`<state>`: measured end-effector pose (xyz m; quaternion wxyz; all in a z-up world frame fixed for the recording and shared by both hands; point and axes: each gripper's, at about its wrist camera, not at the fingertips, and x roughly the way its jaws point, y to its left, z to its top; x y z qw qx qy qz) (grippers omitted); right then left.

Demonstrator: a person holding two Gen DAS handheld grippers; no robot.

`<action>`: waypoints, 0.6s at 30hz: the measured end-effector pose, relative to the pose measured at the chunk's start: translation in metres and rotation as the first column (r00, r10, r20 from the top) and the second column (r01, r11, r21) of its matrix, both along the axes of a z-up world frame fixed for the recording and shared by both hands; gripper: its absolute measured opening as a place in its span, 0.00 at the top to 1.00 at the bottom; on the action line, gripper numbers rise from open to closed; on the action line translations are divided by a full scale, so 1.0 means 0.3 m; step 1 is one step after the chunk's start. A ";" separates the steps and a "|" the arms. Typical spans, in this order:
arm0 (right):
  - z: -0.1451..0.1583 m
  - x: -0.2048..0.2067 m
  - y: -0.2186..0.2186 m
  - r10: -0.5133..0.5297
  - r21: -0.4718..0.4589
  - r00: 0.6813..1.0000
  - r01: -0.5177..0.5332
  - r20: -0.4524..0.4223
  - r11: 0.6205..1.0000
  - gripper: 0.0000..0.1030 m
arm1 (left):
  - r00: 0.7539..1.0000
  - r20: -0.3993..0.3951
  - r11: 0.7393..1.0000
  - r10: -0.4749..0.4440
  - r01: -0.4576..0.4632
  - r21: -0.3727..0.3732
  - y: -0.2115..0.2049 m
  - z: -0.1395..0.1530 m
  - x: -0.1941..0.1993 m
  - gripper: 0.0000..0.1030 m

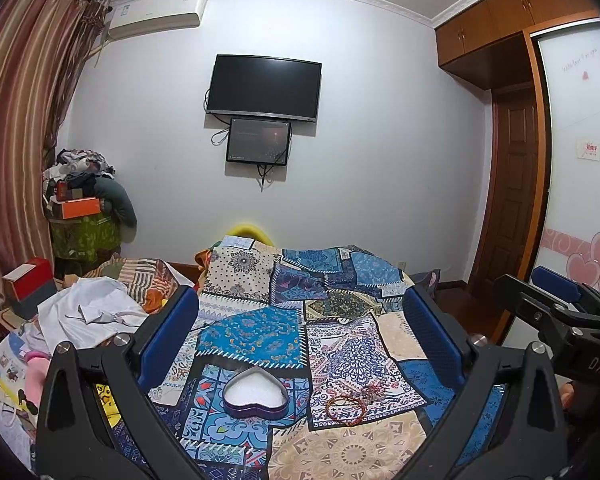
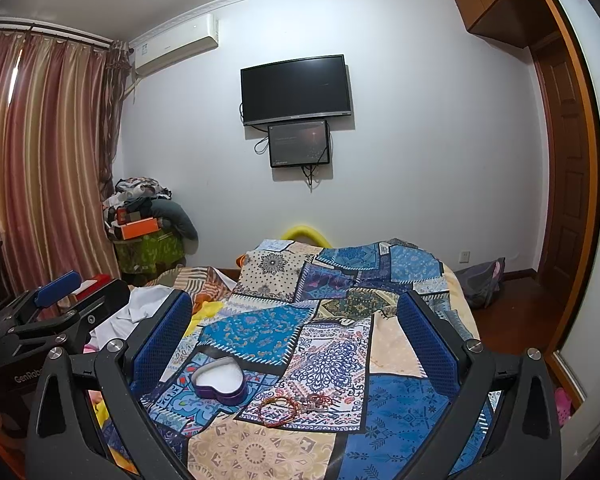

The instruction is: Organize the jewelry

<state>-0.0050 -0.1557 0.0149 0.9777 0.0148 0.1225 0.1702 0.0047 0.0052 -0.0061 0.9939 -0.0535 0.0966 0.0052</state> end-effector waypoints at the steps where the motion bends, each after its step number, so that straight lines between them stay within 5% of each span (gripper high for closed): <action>1: 0.000 0.000 0.000 0.000 0.000 1.000 0.000 -0.001 1.000 0.01 | 1.000 -0.001 1.000 -0.001 0.001 0.000 0.000 -0.001 0.000 0.00; 18: -0.008 0.000 0.005 -0.001 0.002 1.000 0.001 -0.005 1.000 0.01 | 1.000 -0.004 1.000 0.000 0.000 0.000 0.005 -0.004 0.005 0.00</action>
